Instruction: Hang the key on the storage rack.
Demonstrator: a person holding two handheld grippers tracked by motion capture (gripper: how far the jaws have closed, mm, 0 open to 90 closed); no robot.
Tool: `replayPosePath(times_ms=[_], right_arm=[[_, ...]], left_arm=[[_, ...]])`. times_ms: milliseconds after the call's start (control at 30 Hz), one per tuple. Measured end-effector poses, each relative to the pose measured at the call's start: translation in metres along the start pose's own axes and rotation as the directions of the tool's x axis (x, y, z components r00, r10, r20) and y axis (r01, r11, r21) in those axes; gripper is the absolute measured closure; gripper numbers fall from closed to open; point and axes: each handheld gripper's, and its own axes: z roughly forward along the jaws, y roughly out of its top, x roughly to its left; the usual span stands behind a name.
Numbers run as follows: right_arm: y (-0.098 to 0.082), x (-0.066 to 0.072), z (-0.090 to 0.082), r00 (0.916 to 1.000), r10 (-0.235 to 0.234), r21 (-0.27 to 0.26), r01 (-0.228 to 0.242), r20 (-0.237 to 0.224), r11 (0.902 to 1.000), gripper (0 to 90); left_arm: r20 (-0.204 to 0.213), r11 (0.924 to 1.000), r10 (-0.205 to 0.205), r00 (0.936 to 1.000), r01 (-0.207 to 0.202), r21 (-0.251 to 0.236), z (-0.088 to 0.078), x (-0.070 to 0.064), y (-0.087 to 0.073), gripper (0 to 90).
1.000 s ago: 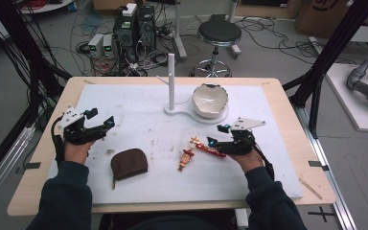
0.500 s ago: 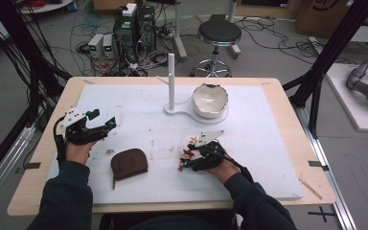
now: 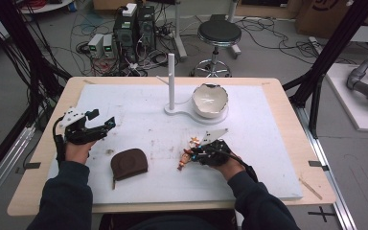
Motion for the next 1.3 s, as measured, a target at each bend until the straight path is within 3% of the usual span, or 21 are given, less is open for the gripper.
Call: replayPosePath(times_ms=[100, 167, 200, 333, 467, 533, 600, 733, 933, 1067, 1300], right_arm=[[0.002, 0.006, 0.003, 0.9963, -0.079, 0.016, 0.079, 0.034, 0.9968, 83.7], [0.003, 0.006, 0.003, 0.9955, -0.083, 0.02, 0.083, 0.044, 0.9964, 85.2], [0.004, 0.006, 0.002, 0.9964, -0.075, 0.02, 0.074, 0.04, 0.9971, 85.2], [0.009, 0.0, -0.007, 0.999, -0.034, -0.061, 0.036, 0.029, 0.9975, 85.3], [0.014, -0.015, -0.018, 0.9993, 0.032, -0.14, -0.029, 0.019, 0.9897, 85.3], [0.016, -0.019, -0.021, 0.999, 0.039, -0.157, -0.036, 0.021, 0.9869, 85.3], [0.029, -0.029, -0.031, 0.9982, 0.051, -0.206, -0.043, 0.03, 0.9776, 85.3], [0.047, -0.033, -0.041, 0.9981, 0.044, -0.246, -0.032, 0.044, 0.9688, 85.4], [0.087, -0.044, -0.057, 0.9976, 0.028, -0.329, -0.005, 0.064, 0.9444, 85.4], [0.121, -0.051, -0.063, 0.9954, 0.0, -0.361, 0.035, 0.096, 0.932, 85.6], [0.149, -0.058, -0.061, 0.9945, -0.003, -0.39, 0.044, 0.105, 0.9196, 85.6]], left_arm=[[-0.001, 1.0, 0.0, 1.0, 0.0, 0.001, 0.0, 0.0, 0.0, 23.3], [-0.001, 1.0, 0.0, 1.0, 0.0, 0.0, 0.0, 0.001, 0.0, 23.3], [-0.002, 1.0, -0.002, 1.0, 0.002, 0.0, 0.0, 0.001, 0.0, 23.4], [-0.003, 1.0, -0.004, 1.0, 0.004, 0.0, 0.0, 0.001, 0.0, 23.3], [-0.001, 1.0, -0.001, 1.0, 0.001, 0.007, 0.0, 0.001, -0.001, 23.3], [-0.001, 1.0, -0.002, 1.0, 0.002, 0.005, 0.0, 0.001, -0.001, 23.3], [-0.001, 1.0, -0.003, 1.0, 0.003, 0.004, 0.0, 0.001, -0.001, 23.3], [-0.003, 1.0, -0.009, 1.0, 0.009, 0.0, 0.0, 0.002, -0.001, 23.3], [-0.002, 0.9999, -0.013, 0.9999, 0.013, -0.004, -0.001, 0.003, -0.001, 23.3], [-0.002, 0.9999, -0.014, 0.9999, 0.014, -0.002, -0.001, 0.003, -0.001, 23.3], [0.0, 0.9998, -0.018, 0.9998, 0.018, -0.002, 0.0, 0.003, -0.001, 23.3]])
